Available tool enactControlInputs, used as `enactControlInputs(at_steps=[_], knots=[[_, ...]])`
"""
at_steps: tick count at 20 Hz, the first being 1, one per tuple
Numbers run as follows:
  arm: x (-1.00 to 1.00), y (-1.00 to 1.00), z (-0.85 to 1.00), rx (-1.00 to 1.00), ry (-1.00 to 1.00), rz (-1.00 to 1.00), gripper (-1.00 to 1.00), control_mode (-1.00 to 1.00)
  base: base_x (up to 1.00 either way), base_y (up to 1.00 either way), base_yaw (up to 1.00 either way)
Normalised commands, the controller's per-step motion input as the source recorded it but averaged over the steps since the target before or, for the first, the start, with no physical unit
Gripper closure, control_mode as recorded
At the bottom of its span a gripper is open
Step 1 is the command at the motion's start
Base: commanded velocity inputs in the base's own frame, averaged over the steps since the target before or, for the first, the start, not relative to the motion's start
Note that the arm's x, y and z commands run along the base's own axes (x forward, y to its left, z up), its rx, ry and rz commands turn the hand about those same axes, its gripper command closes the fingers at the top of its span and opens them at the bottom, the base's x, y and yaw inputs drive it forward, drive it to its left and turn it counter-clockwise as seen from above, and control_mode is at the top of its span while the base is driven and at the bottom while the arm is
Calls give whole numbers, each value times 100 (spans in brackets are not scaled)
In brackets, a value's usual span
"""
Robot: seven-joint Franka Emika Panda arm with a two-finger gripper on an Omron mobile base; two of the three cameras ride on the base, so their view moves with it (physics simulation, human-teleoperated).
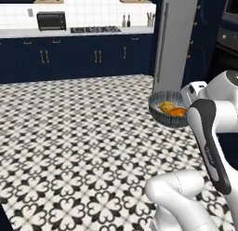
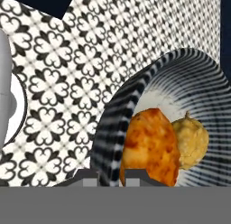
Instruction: Pick the chicken drumstick and squash from their plates and place them in the bowl. Then put the bowl in the fridge.
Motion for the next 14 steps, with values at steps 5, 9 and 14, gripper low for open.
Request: enactControlInputs(at_steps=[5, 9, 14], knots=[[0, 0, 0, 0, 0, 0, 100, 100, 100, -17, 4], [0, 0, 0, 0, 0, 0, 100, 100, 100, 0, 0], [0, 0, 0, 0, 0, 0, 100, 100, 100, 3, -1]])
